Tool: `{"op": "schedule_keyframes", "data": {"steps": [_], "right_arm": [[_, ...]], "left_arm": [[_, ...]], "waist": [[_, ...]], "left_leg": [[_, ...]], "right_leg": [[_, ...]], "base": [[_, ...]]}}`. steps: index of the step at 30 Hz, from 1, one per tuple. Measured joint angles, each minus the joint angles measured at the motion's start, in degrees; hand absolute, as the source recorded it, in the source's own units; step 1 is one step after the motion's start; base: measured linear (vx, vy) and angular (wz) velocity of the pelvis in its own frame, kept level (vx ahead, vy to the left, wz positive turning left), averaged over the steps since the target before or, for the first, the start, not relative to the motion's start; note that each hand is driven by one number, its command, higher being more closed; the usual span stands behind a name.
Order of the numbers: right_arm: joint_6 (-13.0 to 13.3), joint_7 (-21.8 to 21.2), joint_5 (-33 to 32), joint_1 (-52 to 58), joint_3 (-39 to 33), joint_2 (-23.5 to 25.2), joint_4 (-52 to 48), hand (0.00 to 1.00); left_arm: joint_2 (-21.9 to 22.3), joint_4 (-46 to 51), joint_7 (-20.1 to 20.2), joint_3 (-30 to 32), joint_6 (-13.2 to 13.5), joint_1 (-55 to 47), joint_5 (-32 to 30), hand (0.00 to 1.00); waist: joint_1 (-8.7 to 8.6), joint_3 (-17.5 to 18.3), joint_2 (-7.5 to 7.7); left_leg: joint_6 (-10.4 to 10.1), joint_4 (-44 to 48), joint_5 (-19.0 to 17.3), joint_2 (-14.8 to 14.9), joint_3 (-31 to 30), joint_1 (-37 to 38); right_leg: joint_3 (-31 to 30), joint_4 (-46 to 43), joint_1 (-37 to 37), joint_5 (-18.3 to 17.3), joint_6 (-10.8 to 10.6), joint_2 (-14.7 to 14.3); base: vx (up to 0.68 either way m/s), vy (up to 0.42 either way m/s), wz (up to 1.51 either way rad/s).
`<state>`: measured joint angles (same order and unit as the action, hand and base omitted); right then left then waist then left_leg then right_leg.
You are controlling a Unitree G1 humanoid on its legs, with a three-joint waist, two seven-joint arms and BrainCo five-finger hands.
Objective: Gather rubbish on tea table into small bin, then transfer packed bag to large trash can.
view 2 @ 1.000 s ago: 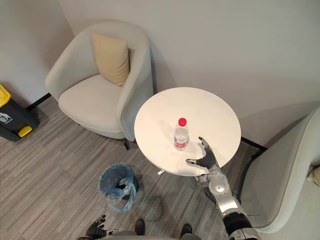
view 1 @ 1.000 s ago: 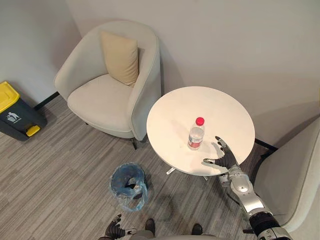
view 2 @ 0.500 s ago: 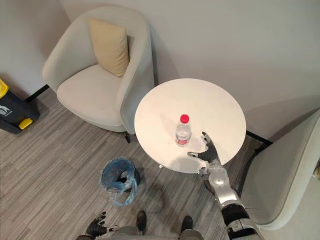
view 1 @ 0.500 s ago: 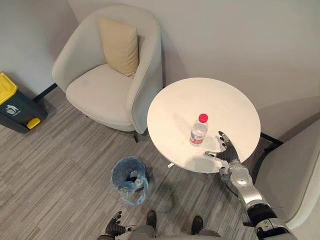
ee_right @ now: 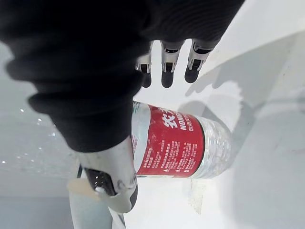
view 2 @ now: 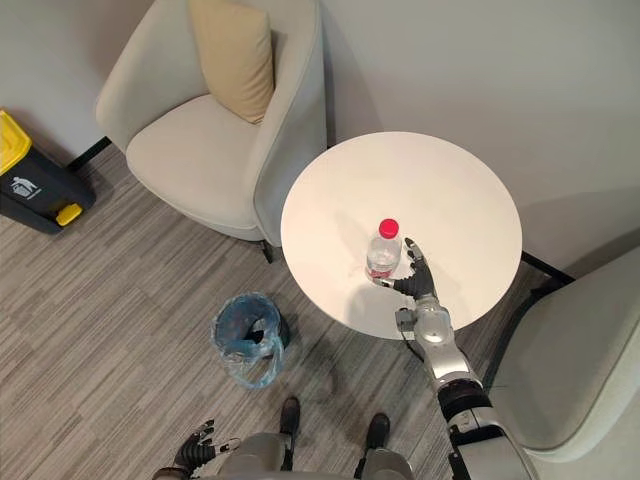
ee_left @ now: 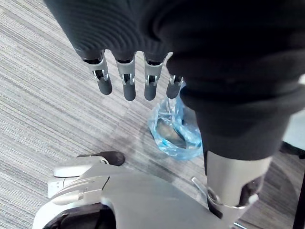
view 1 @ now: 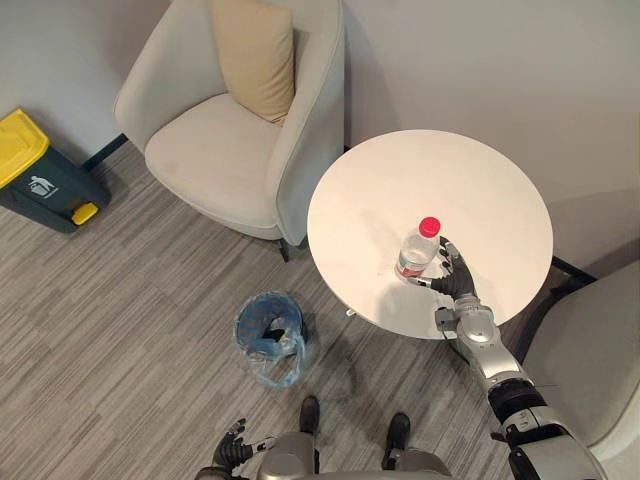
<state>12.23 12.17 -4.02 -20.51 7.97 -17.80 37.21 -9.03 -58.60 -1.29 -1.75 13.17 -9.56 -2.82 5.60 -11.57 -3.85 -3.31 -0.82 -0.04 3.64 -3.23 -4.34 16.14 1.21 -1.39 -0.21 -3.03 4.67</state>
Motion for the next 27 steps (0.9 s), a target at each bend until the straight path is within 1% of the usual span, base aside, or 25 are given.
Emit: {"op": "schedule_keyframes", "data": {"steps": [3, 4, 6, 9, 11, 17, 18, 20, 22, 24, 27], "right_arm": [[-0.1, 0.1, 0.0, -1.4, 0.5, 0.0, 0.3, 0.00], [-0.2, 0.1, -0.3, -2.7, 1.6, 0.0, 0.4, 1.00], [-0.2, 0.3, -1.0, -4.5, 2.1, 0.1, 0.9, 1.00], [-0.2, 1.1, -2.1, -6.4, 2.0, 0.0, 3.0, 1.00], [-0.3, 1.6, -3.2, -7.5, 2.2, 0.2, 3.9, 1.00], [-0.3, 1.6, -4.5, -8.1, 3.6, 0.9, 3.2, 1.00], [-0.4, 1.5, -4.5, -7.7, 3.7, 0.9, 2.2, 1.00], [-0.3, 1.5, -4.4, -5.6, 3.6, 0.9, -3.0, 1.00], [-0.1, 1.3, -4.4, -2.0, 3.3, 0.8, -10.1, 1.00], [0.5, 1.0, -4.3, 1.6, 3.2, 0.9, -15.2, 1.00], [1.0, -0.2, -4.2, 5.9, 2.4, 1.6, -20.2, 1.00]], "left_arm": [[0.0, 0.1, 0.0, 0.0, 0.2, 0.0, 0.1, 0.00], [0.0, 0.1, 0.0, 0.0, 0.5, 0.0, 0.1, 0.00], [0.0, 0.0, 0.0, -0.2, 0.4, 0.0, 0.1, 0.00], [0.0, 0.1, 0.0, -0.4, 0.5, 0.0, 0.1, 0.00], [0.1, 0.1, -0.1, -0.4, 0.5, 0.0, 0.7, 0.00], [0.2, 0.1, -0.2, -0.3, 0.5, 0.0, 0.7, 0.00], [0.2, 0.1, -0.2, -0.3, 0.5, 0.0, 0.7, 0.00], [0.3, 0.1, -0.2, -0.1, 0.5, 0.0, 0.7, 0.00], [0.4, 0.1, -0.3, 0.1, 0.4, 0.0, 0.6, 0.00], [0.5, 0.1, -0.3, 0.2, 0.3, 0.0, 0.6, 0.00], [0.7, 0.1, -0.3, 0.5, -0.1, 0.0, 0.5, 0.00]], "waist": [[-0.03, -0.4, -0.14], [0.09, -1.0, -0.17], [0.34, -1.5, -0.39], [1.57, -1.6, -0.50], [1.87, -1.7, -0.63], [1.91, -2.5, -0.78], [1.88, -2.5, -0.78], [1.72, -2.5, -0.77], [1.48, -2.5, -0.76], [1.46, -2.5, -0.66], [1.30, -2.5, -0.47]], "left_leg": [[0.0, 0.8, 0.0, -0.1, -0.9, -1.2], [0.0, 1.0, 0.0, -0.1, -1.1, -1.5], [0.0, 1.3, 0.0, -0.1, -1.2, -1.9], [-0.1, 1.3, 0.1, -0.1, -1.3, -1.9], [-0.2, 1.3, 0.1, -0.1, -1.5, -2.1], [-0.4, 1.3, 0.3, -0.1, -1.6, -2.1], [-0.4, 1.3, 0.3, -0.1, -1.6, -2.1], [-0.4, 1.3, 0.3, -0.1, -1.7, -2.1], [-0.4, 1.3, 0.3, -0.1, -2.0, -1.6], [-0.4, 1.3, 0.3, -0.1, -2.1, -0.9], [-0.4, 1.3, 0.3, -0.1, -2.1, -0.3]], "right_leg": [[0.8, 0.0, -0.4, 0.0, 0.0, 0.0], [1.0, -0.1, -0.5, 0.0, 0.0, 0.0], [1.1, -0.3, -0.8, 0.0, 0.0, 0.0], [1.1, -0.4, -0.8, 0.0, 0.0, 0.0], [1.3, -0.3, -0.8, 0.0, 0.0, 0.0], [1.3, -0.3, -0.8, 0.0, 0.0, 0.0], [1.3, -0.3, -0.8, 0.0, 0.0, 0.0], [1.3, -0.3, -0.7, 0.0, 0.0, 0.0], [1.3, -0.3, 0.0, 0.0, 0.0, 0.0], [1.2, -0.2, 0.8, 0.0, 0.0, 0.0], [1.1, -0.1, 1.4, 0.0, 0.0, 0.0]], "base": [[-0.03, 0.004, 0.15], [-0.03, 0.002, 0.09], [-0.05, 0.002, 0.04], [-0.02, 0.002, 0.01], [-0.02, 0.004, 0.05], [0.00, 0.000, 0.00], [0.00, 0.000, 0.00], [0.00, 0.004, 0.02], [-0.01, 0.006, 0.07], [-0.02, 0.006, 0.07], [-0.04, 0.005, 0.00]]}}
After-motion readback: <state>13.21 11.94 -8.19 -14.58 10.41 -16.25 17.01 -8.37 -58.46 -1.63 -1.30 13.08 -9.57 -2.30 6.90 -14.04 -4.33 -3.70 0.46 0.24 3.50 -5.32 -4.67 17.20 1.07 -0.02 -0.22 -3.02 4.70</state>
